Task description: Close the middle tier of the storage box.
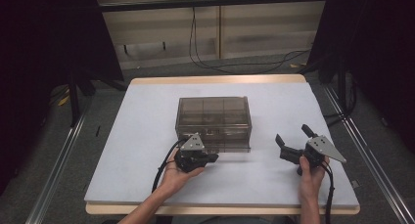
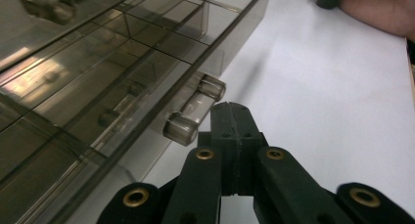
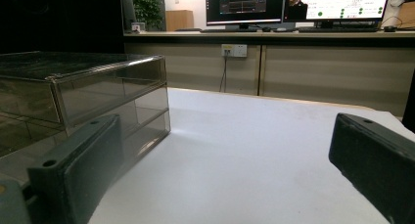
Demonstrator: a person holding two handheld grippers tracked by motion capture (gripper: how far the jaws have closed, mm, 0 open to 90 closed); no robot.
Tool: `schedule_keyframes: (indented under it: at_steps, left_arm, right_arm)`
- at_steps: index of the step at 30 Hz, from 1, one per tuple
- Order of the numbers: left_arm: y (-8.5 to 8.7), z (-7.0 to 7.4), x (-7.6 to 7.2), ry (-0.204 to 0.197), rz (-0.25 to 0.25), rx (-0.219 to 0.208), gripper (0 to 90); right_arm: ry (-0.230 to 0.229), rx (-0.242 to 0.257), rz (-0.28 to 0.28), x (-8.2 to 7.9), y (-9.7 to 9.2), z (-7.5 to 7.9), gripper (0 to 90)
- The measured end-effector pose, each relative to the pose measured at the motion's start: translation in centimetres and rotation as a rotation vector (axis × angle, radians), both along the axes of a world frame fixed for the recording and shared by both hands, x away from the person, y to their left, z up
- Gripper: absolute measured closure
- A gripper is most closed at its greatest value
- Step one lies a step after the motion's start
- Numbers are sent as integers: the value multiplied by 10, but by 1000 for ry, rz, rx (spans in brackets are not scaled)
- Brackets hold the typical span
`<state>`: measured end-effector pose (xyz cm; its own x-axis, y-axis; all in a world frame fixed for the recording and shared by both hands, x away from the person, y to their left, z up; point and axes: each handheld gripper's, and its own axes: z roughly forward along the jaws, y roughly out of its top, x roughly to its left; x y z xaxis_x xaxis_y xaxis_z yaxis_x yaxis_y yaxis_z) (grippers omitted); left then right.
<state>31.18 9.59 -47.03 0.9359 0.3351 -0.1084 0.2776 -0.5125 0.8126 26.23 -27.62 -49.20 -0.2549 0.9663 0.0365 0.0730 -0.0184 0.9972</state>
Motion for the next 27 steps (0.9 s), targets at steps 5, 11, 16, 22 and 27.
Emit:
schedule_keyframes:
  at_steps: [5,11,16,22,27]
  left_arm:
    - [2,2,1,-2,11,2,900]
    - [3,2,2,-3,14,0,900]
    - [4,2,2,-5,23,-17,900]
    - [8,4,5,-4,33,-26,900]
    - [11,4,6,-6,43,-24,900]
  right_arm:
    - [1,0,-5,0,0,0,0]
    - [0,0,-5,0,0,0,0]
    - [0,0,-5,0,0,0,0]
    - [4,0,-1,0,0,0,0]
    - [1,0,-1,0,0,0,0]
